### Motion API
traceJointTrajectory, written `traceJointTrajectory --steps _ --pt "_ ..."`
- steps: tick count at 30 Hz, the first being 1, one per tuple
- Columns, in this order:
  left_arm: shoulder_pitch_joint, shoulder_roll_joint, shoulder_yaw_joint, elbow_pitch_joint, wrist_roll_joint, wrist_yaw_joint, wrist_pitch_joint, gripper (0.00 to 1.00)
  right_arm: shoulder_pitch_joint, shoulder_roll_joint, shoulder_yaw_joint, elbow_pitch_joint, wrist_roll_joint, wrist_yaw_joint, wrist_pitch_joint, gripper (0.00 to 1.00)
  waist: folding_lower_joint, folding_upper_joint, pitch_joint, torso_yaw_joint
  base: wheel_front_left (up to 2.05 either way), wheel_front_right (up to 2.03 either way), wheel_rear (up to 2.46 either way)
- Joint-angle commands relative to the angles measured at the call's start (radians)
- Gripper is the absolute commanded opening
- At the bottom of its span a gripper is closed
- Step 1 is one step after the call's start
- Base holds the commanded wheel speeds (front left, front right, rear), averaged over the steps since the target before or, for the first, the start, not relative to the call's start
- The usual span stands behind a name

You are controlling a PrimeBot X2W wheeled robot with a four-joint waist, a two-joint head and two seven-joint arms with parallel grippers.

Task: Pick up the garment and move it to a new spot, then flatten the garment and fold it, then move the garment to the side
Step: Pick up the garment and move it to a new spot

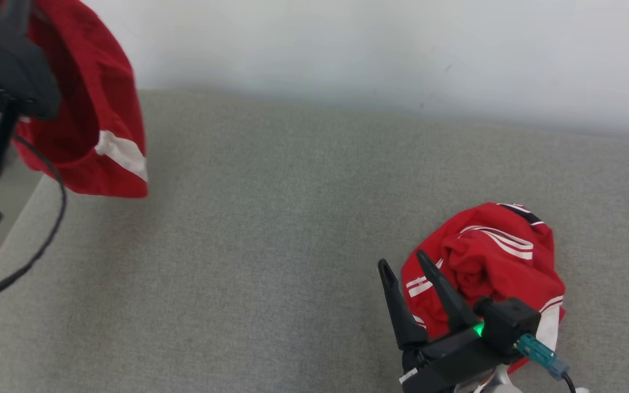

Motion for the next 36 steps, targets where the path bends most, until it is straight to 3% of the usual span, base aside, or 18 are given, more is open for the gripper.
traceJointTrajectory --steps 1,8,16,17,18,19,27,36 --pt "-0.005 0.006 0.012 0.01 -0.005 0.005 -0.013 0.0 -0.013 0.001 0.005 -0.008 -0.012 -0.002 0.004 1.0 0.0 -0.0001 0.065 0.013 0.0 0.0 0.0" --pt "0.07 0.027 0.077 0.123 -0.041 0.045 -0.101 0.0 -0.065 0.001 0.023 -0.06 -0.067 -0.002 0.062 1.0 0.0 -0.0001 0.2 0.012 0.0 0.0 0.0" --pt "0.151 -0.018 0.078 0.316 -0.049 0.076 -0.158 0.0 -0.102 0.001 0.03 -0.101 -0.099 -0.002 0.1 1.0 0.0 -0.0001 0.289 -0.032 0.0 0.0 0.0" --pt "0.155 -0.029 0.074 0.339 -0.054 0.076 -0.157 0.25 -0.103 0.001 0.028 -0.103 -0.101 -0.002 0.1 1.0 0.0 -0.0001 0.293 -0.038 0.0 0.0 0.0" --pt "0.157 -0.039 0.071 0.36 -0.059 0.072 -0.154 0.73 -0.103 0.001 0.027 -0.104 -0.103 -0.002 0.101 1.0 0.0 -0.0001 0.296 -0.042 0.0 0.0 0.0" --pt "0.158 -0.05 0.07 0.384 -0.064 0.071 -0.147 1.0 -0.103 0.001 0.025 -0.103 -0.104 -0.002 0.101 1.0 0.0 -0.0001 0.296 -0.046 0.0 0.0 0.0" --pt "0.11 -0.07 0.063 0.446 -0.081 0.042 -0.139 1.0 -0.092 0.002 0.013 -0.088 -0.082 -0.002 0.08 1.0 0.0 -0.0001 0.253 -0.055 0.0 0.0 0.0" --pt "0.099 -0.067 -0.002 0.408 -0.034 0.011 -0.109 1.0 -0.041 0.002 0.009 -0.034 -0.037 -0.002 0.038 1.0 0.0 -0.0001 0.091 -0.034 0.0 0.0 0.0"
